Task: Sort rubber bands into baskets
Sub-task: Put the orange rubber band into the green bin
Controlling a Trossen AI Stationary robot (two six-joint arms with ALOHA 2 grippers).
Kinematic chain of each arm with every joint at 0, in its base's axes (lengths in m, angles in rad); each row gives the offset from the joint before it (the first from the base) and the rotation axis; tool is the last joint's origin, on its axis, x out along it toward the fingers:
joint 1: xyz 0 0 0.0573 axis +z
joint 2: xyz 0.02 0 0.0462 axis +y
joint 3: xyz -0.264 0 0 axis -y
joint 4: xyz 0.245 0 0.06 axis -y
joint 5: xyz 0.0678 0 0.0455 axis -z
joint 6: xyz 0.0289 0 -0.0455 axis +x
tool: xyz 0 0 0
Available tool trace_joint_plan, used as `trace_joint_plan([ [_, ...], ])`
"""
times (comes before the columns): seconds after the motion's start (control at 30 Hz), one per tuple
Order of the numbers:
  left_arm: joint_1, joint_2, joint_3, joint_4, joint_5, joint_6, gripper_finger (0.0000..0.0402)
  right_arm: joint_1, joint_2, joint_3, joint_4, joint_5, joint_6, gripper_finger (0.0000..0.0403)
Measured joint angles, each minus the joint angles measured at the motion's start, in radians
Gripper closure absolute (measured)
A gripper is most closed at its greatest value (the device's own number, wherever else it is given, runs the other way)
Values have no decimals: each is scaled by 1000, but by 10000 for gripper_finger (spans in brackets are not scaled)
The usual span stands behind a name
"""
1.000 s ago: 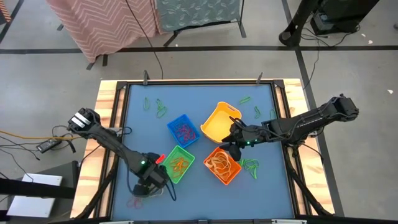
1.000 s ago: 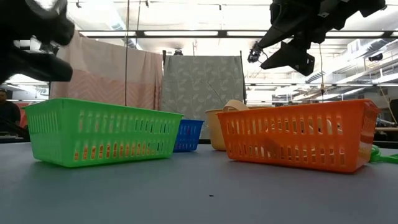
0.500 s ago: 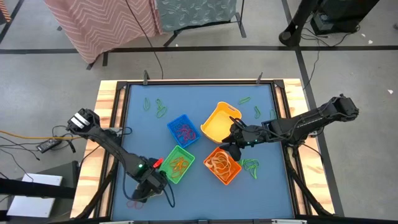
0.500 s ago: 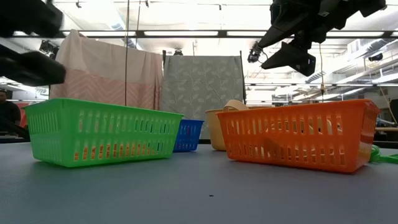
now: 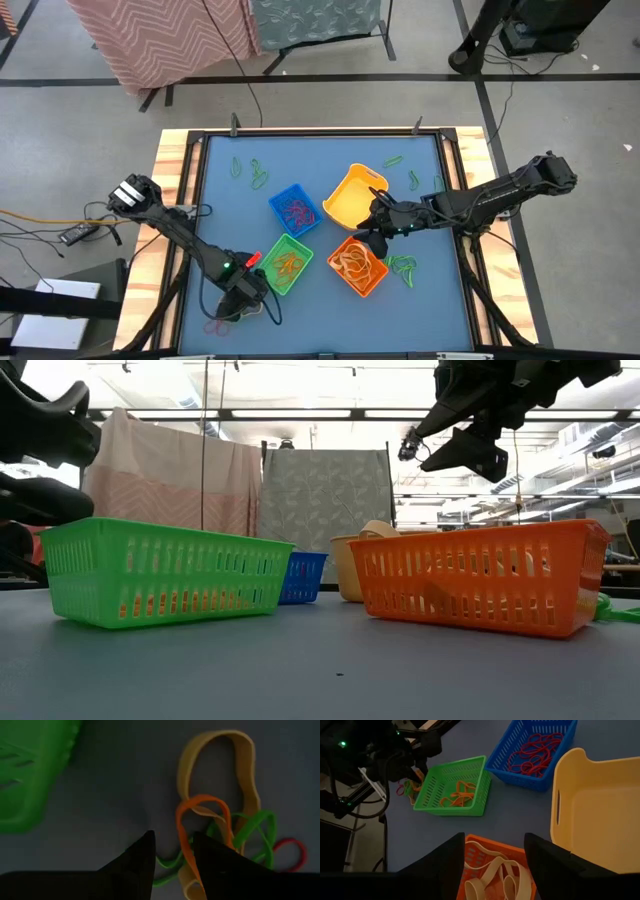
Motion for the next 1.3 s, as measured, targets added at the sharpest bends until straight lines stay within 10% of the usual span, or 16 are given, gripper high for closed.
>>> trace_joint_plan([
  [0.63,17,-37,-14,-59,87,-91,398,0,0,0,0,0,6,187],
  [1.07,135,-360,131,-153,-432,-205,400,0,0,0,180,-5,10,187],
  [1.3,205,-226,130,-37,-451,-108,401,0,0,0,263,-81,11,187],
])
